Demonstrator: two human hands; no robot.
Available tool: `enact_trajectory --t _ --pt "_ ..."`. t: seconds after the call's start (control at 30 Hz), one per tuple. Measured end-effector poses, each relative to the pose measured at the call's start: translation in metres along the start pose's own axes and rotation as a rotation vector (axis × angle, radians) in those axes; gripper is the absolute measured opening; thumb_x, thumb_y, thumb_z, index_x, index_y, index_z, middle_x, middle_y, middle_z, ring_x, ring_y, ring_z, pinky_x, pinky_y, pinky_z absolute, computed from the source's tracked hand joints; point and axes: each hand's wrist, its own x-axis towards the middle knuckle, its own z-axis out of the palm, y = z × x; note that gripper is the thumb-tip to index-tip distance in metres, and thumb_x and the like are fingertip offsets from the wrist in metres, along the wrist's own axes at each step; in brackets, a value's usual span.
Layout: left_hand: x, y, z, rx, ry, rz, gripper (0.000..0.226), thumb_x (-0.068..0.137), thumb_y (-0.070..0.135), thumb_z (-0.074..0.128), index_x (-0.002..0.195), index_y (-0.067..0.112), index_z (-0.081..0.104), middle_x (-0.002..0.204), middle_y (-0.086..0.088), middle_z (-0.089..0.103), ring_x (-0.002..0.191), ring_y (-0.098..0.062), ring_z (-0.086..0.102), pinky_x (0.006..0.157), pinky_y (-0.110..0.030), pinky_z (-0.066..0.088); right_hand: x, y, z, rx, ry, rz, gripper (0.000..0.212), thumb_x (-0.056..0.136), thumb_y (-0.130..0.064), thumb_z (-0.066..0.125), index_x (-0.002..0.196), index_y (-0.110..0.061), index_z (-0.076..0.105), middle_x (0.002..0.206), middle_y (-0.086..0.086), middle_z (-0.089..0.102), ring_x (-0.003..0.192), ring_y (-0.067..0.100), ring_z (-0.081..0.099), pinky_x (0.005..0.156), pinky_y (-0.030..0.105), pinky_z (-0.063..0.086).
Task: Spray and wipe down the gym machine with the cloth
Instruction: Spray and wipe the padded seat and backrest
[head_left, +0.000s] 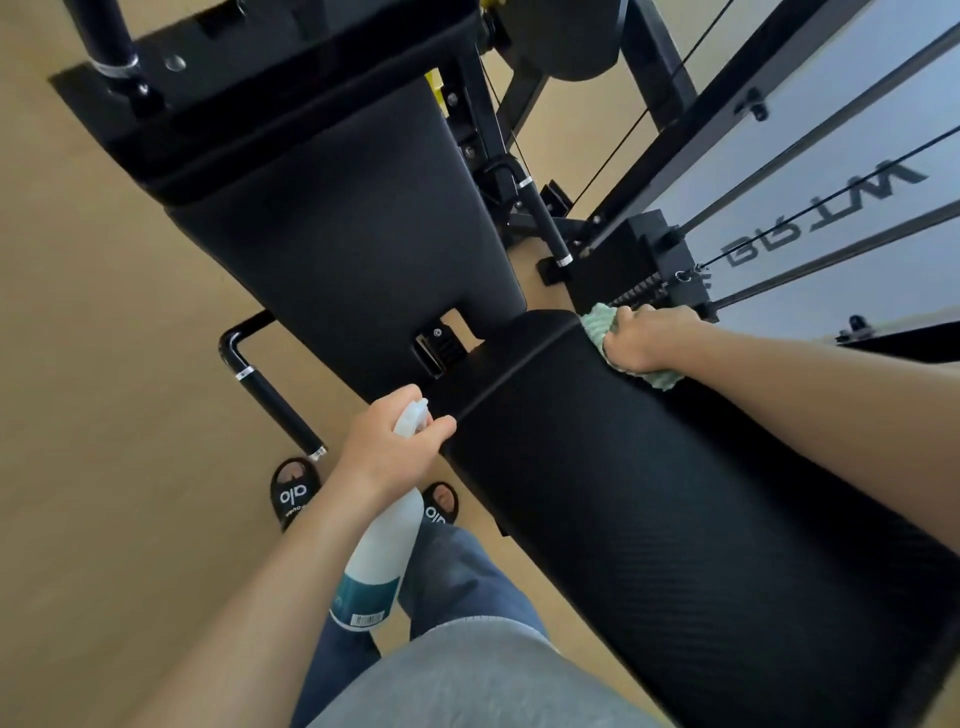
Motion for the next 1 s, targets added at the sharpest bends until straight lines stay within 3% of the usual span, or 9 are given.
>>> enact_trajectory --t 0.1,0.17,0.23,0.4,0.57,0.73,0.8,0.9,1.0 --pt "0.001 0.000 -0.006 0.022 -0.026 0.013 0.035 0.095 0.029 0.070 0.080 0.004 0.049 0.063 -0.001 0.051 0.060 -0.018 0.051 0.063 -0.035 0.048 -0.020 -0.037 0.012 -0.144 0.025 -0.079 0.081 0.094 -0.054 0.015 0.159 -0.005 0.012 0.163 0.028 0.013 0.150 0.045 0.015 0.121 0.055 0.017" --pt "0.002 -0.002 -0.012 0.034 -0.042 0.021 0.035 0.095 0.028 0.069 0.083 0.002 0.049 0.064 -0.003 0.051 0.061 -0.019 0.051 0.064 -0.036 0.048 -0.044 -0.083 0.026 -0.150 -0.017 -0.256 0.080 0.098 -0.053 0.013 0.159 -0.002 0.003 0.165 0.028 0.000 0.152 0.045 0.001 0.124 0.055 0.006" --pt "0.003 -0.002 -0.022 0.050 -0.061 0.028 0.036 0.095 0.029 0.069 0.085 0.000 0.049 0.065 -0.005 0.051 0.061 -0.020 0.050 0.064 -0.037 0.047 -0.081 -0.129 0.036 -0.147 -0.053 -0.427 0.079 0.102 -0.052 0.015 0.159 0.000 0.001 0.166 0.026 -0.002 0.153 0.042 -0.002 0.125 0.051 0.003" --pt "0.014 -0.008 -0.053 0.077 -0.136 0.052 0.040 0.094 0.032 0.069 0.083 0.000 0.048 0.062 -0.005 0.048 0.059 -0.021 0.048 0.063 -0.038 0.045 -0.130 -0.158 0.055 -0.193 0.107 -0.626 0.078 0.100 -0.048 0.033 0.160 -0.003 0.011 0.166 0.019 0.012 0.154 0.035 0.010 0.126 0.048 0.003" --pt "0.019 -0.013 -0.071 0.155 -0.146 0.106 0.038 0.095 0.027 0.068 0.083 -0.001 0.046 0.066 -0.005 0.046 0.061 -0.019 0.045 0.059 -0.035 0.040 -0.092 -0.172 0.059 -0.096 0.062 -0.713 0.071 0.090 -0.048 0.050 0.151 -0.015 0.037 0.152 0.003 0.041 0.142 0.026 0.035 0.119 0.044 0.027" --pt "0.030 -0.021 -0.077 0.133 -0.116 0.058 0.039 0.094 0.032 0.070 0.082 0.002 0.048 0.083 -0.019 0.063 0.072 -0.044 0.064 0.065 -0.053 0.055 -0.053 -0.182 0.054 -0.078 -0.005 -0.663 0.057 0.094 -0.053 0.040 0.139 -0.020 0.051 0.139 0.000 0.054 0.130 0.023 0.048 0.112 0.041 0.037" --pt "0.035 -0.023 -0.077 0.119 -0.102 0.037 0.040 0.094 0.035 0.070 0.084 0.003 0.048 0.082 -0.016 0.062 0.069 -0.042 0.060 0.067 -0.055 0.057 -0.039 -0.182 0.048 -0.070 -0.037 -0.644 0.057 0.092 -0.060 0.035 0.127 -0.022 0.059 0.127 0.000 0.060 0.120 0.024 0.055 0.106 0.042 0.043" --pt "0.039 -0.022 -0.071 0.116 -0.081 -0.001 0.039 0.095 0.033 0.069 0.083 0.003 0.047 0.069 -0.007 0.051 0.062 -0.025 0.050 0.068 -0.057 0.056 -0.021 -0.178 0.041 -0.038 -0.053 -0.656 0.047 0.096 -0.058 0.030 0.096 -0.023 0.062 0.101 -0.002 0.064 0.107 0.023 0.060 0.105 0.041 0.041" --pt "0.047 -0.015 -0.061 0.095 -0.066 -0.048 0.038 0.096 0.029 0.069 0.082 0.001 0.048 0.063 -0.007 0.048 0.060 -0.023 0.048 0.062 -0.048 0.048 -0.004 -0.157 0.034 -0.070 -0.019 -0.667 0.058 0.102 -0.056 0.024 0.116 -0.017 0.064 0.118 0.004 0.066 0.115 0.025 0.058 0.105 0.039 0.035"
